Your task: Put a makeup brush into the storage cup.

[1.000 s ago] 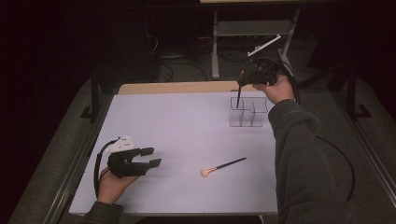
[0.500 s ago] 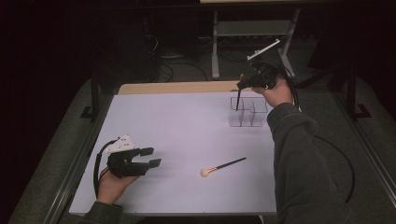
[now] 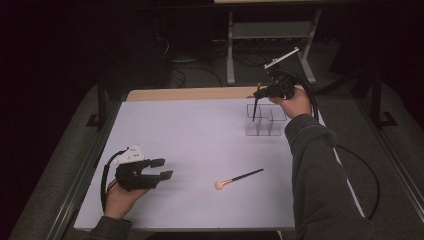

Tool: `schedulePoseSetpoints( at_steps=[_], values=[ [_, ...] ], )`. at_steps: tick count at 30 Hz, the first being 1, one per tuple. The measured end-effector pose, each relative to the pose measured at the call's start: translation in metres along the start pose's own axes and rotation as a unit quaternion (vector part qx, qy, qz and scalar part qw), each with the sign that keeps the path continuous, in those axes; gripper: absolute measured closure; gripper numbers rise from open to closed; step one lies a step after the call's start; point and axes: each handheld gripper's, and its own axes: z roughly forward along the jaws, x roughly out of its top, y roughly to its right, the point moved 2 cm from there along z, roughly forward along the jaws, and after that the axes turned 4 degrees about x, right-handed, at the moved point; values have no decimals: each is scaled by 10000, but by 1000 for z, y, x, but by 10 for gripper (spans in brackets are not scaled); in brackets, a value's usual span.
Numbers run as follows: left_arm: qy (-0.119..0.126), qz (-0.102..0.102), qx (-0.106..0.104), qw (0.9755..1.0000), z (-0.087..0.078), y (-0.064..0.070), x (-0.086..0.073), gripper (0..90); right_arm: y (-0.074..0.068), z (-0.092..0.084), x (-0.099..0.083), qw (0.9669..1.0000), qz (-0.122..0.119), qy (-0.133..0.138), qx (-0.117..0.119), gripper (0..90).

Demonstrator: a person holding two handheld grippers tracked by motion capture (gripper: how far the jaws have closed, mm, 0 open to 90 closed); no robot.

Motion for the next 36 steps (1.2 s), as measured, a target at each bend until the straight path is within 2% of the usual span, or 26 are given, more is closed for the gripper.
schedulePoseSetpoints(
  at_steps=[5, 6, 11, 24, 36],
  values=[
    [0, -28, -6, 10000, 0, 0, 0, 437, 1, 4, -4, 10000, 25, -6, -3, 827],
    [56, -104, -18, 9999, 1, 2, 0, 437, 1, 4, -4, 10000, 18, -10, -17, 827],
    [13, -38, -10, 10000, 0, 0, 0, 437, 1, 7, -7, 10000, 26, 4, -29, 827],
    [-5, -16, -34, 10000, 1, 1, 0, 437, 3, 14, -15, 10000, 30, -27, -15, 827],
    [-20, 18, -28, 10000, 1, 1, 0, 437, 1, 21, -18, 9998, 78, -155, -20, 826]
  ],
)
